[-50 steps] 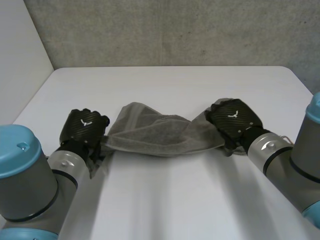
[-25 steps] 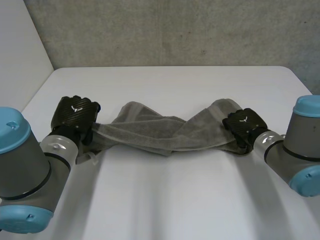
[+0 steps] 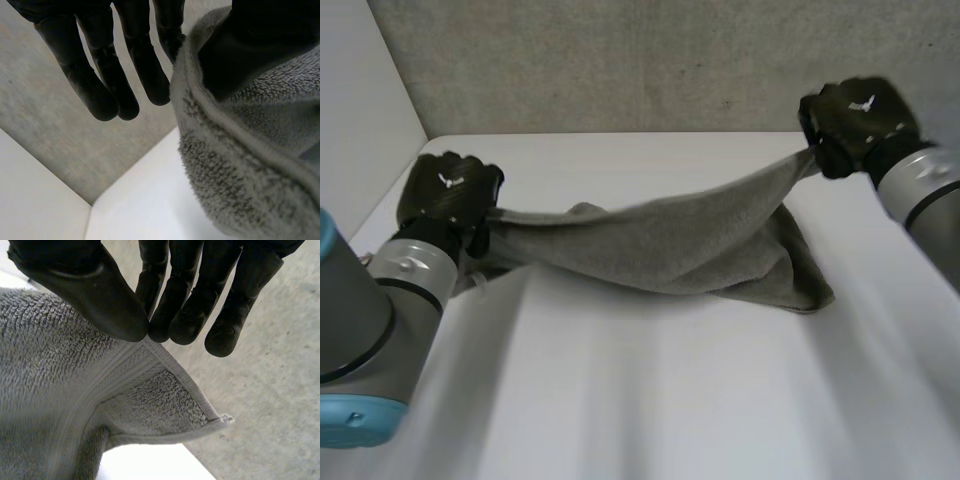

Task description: Fold the towel.

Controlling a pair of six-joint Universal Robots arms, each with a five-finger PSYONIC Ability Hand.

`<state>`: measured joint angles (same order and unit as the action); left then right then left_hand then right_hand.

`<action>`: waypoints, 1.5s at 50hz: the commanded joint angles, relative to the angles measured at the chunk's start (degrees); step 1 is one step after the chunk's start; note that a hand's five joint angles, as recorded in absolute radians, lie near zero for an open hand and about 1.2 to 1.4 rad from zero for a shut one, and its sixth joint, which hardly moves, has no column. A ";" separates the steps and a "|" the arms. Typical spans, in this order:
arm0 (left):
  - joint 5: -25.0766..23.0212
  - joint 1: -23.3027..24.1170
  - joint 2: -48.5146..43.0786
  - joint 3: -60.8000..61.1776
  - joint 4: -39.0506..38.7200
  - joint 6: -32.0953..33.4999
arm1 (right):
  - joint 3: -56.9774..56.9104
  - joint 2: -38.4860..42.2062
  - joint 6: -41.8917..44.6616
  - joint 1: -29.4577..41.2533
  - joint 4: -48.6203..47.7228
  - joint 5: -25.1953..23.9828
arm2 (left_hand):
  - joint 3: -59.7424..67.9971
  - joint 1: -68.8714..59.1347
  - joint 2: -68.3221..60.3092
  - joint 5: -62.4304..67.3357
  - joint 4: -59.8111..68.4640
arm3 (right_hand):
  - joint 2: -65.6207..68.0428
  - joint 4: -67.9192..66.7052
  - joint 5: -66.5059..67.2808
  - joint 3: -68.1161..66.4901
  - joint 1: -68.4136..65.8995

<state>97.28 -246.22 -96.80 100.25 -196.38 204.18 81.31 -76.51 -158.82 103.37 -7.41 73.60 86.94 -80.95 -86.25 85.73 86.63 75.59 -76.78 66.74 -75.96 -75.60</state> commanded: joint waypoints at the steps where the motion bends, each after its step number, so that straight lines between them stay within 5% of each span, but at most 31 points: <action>1: -0.16 0.13 9.15 -0.14 3.02 -0.19 | -4.91 -12.51 0.27 -0.80 16.86 -0.73 | -7.42 1.44 6.74 -16.22 -7.11 | 4.41 -3.22 3.26 -4.04 -4.40; 9: -4.37 -0.13 13.13 -2.08 5.04 -4.14 | -9.41 -12.26 3.78 -0.98 30.00 -3.63 | -6.94 0.95 6.25 -15.73 -6.63 | 4.41 -3.22 3.26 -4.04 -4.40; 15: -4.64 -1.10 3.67 0.11 5.66 -4.59 | -4.68 -3.15 10.44 0.07 30.00 -3.02 | -6.94 0.95 6.25 -15.73 -6.63 | 4.41 -3.22 3.26 -4.04 -4.40; 25: -4.82 -4.79 -7.08 3.19 5.57 -4.58 | -0.81 12.86 13.10 -0.10 22.73 -3.37 | -6.94 0.95 6.25 -15.73 -6.63 | 4.41 -3.22 3.26 -4.04 -4.40; 34: -4.82 -4.79 -7.52 3.63 5.31 -4.58 | 2.98 13.75 12.92 -0.10 14.88 -3.46 | -6.94 0.95 6.25 -15.73 -6.63 | 4.41 -3.22 3.26 -4.04 -4.40; 44: -4.73 -4.70 -7.43 3.72 5.05 -4.67 | 7.11 13.58 13.19 -0.19 11.90 -4.16 | -6.94 0.95 6.25 -15.73 -6.63 | -32.50 33.69 -33.65 32.87 32.50; 48: -4.73 -4.70 -7.52 3.81 5.05 -4.67 | 7.82 13.58 13.54 -0.19 11.90 -4.16 | -6.94 0.95 6.25 -15.73 -6.63 | -33.38 34.57 -34.53 33.75 33.39; 54: -4.73 -4.70 -7.52 4.07 4.96 -4.67 | 7.73 13.93 13.80 -0.19 12.16 -3.99 | -6.94 0.95 6.25 -15.73 -6.63 | -29.03 30.22 -30.19 29.40 29.04; 62: -4.73 -5.76 -7.43 3.46 4.96 -4.58 | 4.83 14.37 13.54 0.07 13.73 -3.72 | -6.94 0.95 6.25 -15.73 -6.63 | 4.37 -3.18 3.22 -4.00 -4.37; 71: -4.90 -6.29 -9.37 -5.07 4.25 -4.23 | -9.81 14.80 13.89 0.60 16.73 -3.72 | -6.94 0.95 6.25 -15.73 -6.63 | 4.41 -3.22 3.26 -4.04 -4.40; 75: -6.30 -5.94 -14.28 -19.61 1.80 -3.88 | -23.43 17.79 13.54 0.78 5.28 -3.11 | -6.94 0.95 6.25 -15.73 -6.63 | 4.41 -3.22 3.26 -4.04 -4.40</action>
<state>92.32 -252.63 -106.13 96.36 -192.12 199.92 74.42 -61.63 -145.08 103.96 8.49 70.02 88.07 -80.89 -86.56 85.80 87.25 74.94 -76.87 66.65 -76.08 -75.87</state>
